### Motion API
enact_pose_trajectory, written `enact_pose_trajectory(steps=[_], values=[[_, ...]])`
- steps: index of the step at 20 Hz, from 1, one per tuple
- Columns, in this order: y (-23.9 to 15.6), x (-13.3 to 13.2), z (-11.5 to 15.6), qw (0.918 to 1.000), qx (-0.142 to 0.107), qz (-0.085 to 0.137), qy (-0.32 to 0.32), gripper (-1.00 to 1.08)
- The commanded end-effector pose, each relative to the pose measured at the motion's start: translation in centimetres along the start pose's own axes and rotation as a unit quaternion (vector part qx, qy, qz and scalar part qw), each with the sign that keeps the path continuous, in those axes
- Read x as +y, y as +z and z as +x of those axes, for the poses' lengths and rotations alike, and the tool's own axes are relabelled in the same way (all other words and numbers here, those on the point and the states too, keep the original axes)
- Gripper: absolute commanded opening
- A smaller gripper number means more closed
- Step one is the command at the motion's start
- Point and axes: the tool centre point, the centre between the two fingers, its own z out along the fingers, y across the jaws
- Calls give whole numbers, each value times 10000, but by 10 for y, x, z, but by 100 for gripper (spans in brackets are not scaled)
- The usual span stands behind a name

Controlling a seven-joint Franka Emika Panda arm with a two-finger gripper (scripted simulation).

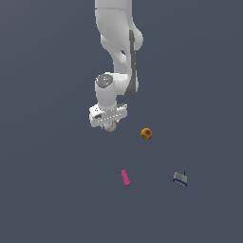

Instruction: Pick up a designated object from a clutter of objects.

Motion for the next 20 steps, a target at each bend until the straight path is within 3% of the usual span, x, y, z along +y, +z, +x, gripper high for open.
enact_pose_trajectory(steps=[1, 11, 20], values=[[0, 0, 0, 10000, 4, -2, -1, -100], [-7, -4, 1, 10000, 1, 1, -1, -100], [-42, -21, 7, 10000, 0, -2, 1, -100]])
